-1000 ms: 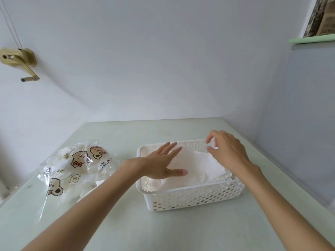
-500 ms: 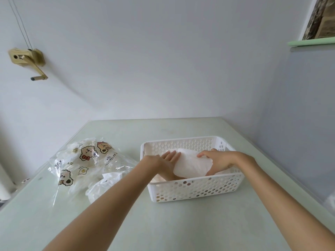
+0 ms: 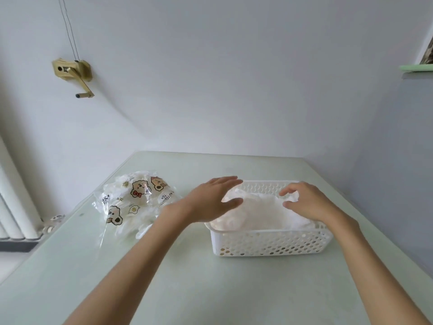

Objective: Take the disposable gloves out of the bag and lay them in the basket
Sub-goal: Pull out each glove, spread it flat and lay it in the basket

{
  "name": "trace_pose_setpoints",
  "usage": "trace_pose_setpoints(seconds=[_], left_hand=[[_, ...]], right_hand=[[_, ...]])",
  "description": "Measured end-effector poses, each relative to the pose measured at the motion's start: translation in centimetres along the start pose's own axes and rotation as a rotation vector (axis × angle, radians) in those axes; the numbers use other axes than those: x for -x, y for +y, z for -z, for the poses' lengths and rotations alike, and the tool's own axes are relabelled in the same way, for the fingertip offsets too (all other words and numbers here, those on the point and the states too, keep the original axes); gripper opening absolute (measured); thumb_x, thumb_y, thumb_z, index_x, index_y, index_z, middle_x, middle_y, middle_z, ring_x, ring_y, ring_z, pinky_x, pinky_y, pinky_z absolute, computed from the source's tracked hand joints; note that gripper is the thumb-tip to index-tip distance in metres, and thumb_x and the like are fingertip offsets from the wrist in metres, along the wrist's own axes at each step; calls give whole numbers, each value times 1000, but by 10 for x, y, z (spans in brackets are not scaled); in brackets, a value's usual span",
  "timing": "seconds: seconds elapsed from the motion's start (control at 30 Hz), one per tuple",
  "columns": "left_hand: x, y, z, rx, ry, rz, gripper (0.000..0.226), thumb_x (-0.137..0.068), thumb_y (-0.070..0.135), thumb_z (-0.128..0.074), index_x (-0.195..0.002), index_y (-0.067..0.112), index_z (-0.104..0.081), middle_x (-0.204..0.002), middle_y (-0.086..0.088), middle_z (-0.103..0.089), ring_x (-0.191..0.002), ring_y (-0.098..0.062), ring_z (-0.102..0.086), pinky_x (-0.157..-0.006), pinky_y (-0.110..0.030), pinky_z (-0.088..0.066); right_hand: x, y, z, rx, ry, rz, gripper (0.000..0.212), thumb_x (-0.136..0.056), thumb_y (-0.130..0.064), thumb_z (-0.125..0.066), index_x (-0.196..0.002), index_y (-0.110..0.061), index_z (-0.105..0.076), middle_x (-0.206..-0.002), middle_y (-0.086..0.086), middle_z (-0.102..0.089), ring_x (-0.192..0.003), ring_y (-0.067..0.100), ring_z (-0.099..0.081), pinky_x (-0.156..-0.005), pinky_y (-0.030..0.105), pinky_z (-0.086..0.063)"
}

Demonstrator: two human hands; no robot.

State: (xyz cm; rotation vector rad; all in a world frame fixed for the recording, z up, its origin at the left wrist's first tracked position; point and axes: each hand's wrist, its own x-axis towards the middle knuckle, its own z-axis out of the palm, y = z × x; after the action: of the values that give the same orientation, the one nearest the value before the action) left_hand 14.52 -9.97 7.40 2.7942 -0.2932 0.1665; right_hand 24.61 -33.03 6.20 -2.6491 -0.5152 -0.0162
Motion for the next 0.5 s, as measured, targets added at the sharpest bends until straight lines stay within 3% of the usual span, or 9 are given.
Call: trace_pose_setpoints(seconds=[0.1, 0.17, 0.27, 0.33, 0.4, 0.5], left_hand=[[36, -34, 24, 108, 133, 121, 46, -96, 39, -52, -139, 31, -42, -143, 12, -43, -131, -9, -41, -107, -31, -34], [63, -63, 36, 103, 140, 273, 48, -88, 38, -64, -132, 29, -46, -133, 12, -49, -123, -10, -47, -102, -32, -39], [94, -98, 51, 30, -89, 532, 69, -80, 41, -73, -137, 25, -38, -134, 8, -41, -125, -15, -42, -104, -30, -35], [103, -112, 54, -10, -201, 638, 69, -79, 43, -73, -135, 25, -39, -133, 9, -42, -121, -14, -46, -103, -31, -37], [101, -121, 52, 6, -215, 671, 45, -82, 39, -70, -121, 28, -51, -122, 11, -52, -103, -11, -57, -98, -29, -42], [98, -128, 47, 73, -205, 672, 5, -87, 28, -63, -89, 31, -61, -108, 5, -67, -82, -11, -62, -81, -23, -49]], right_hand=[[14, -38, -1, -44, 12, 136, 18, -89, -26, -63, -107, -31, -63, -116, -9, -56, -87, 5, -48, -83, 27, -41], [26, -67, -7, -94, -23, 214, 16, -90, -28, -62, -104, -35, -63, -110, -17, -57, -83, 0, -50, -79, 24, -40], [42, -118, -22, -174, 3, 311, 13, -89, -28, -60, -96, -39, -65, -100, -24, -61, -86, 0, -55, -79, 23, -46], [50, -152, -36, -172, 35, 349, 10, -89, -30, -59, -90, -34, -68, -91, -23, -64, -83, 2, -59, -75, 23, -47], [56, -179, -54, -94, 43, 360, 13, -89, -34, -58, -89, -29, -70, -88, -17, -66, -85, 8, -62, -75, 26, -46], [59, -205, -88, 70, -55, 409, 25, -89, -33, -60, -112, -27, -66, -111, -6, -64, -107, 18, -58, -84, 28, -43]])
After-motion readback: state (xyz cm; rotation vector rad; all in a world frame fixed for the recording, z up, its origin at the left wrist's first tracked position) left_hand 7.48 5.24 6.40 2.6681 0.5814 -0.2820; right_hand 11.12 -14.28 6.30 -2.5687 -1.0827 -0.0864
